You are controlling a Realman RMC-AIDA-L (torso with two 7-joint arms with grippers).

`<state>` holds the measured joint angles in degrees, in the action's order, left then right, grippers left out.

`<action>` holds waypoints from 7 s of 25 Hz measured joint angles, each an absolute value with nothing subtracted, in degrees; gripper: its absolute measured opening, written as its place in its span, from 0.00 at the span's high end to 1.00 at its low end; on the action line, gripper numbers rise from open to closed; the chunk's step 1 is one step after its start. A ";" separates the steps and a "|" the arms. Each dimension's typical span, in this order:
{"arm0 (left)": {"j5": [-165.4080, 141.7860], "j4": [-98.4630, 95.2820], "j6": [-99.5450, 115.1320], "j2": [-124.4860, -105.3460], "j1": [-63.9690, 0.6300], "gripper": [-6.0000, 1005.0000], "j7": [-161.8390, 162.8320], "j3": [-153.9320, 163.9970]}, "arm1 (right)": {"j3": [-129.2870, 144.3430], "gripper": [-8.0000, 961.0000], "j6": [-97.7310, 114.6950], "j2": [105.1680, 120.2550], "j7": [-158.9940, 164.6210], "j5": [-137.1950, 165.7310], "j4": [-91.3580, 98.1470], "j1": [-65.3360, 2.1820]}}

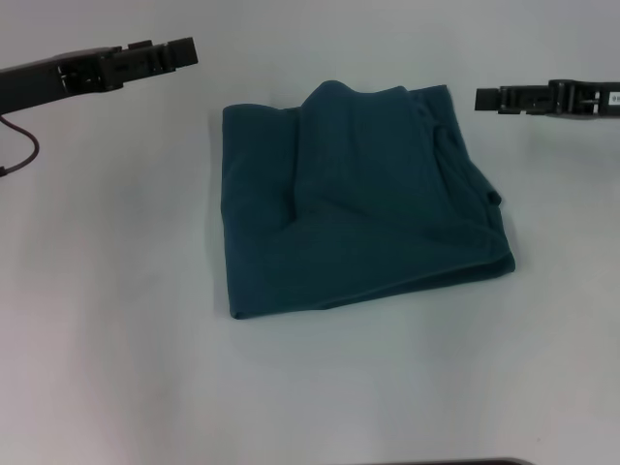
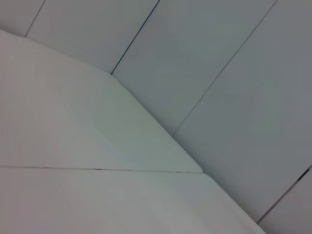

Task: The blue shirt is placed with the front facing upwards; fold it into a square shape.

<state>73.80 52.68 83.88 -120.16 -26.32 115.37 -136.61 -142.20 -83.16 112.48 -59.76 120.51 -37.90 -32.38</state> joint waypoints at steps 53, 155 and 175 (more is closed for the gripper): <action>66.62 49.21 92.96 -120.06 -25.98 0.07 106.35 -135.17 | -137.63 0.30 -73.10 113.86 -55.60 123.89 -30.85 -37.45; 64.83 47.01 92.53 -119.44 -27.69 0.07 105.80 -134.56 | -141.78 0.93 -69.51 115.13 -58.45 114.14 -28.77 -33.25; 64.97 46.49 91.00 -119.51 -28.07 0.07 106.07 -135.26 | -143.04 0.55 -84.10 115.56 -64.42 110.93 -31.44 -32.85</action>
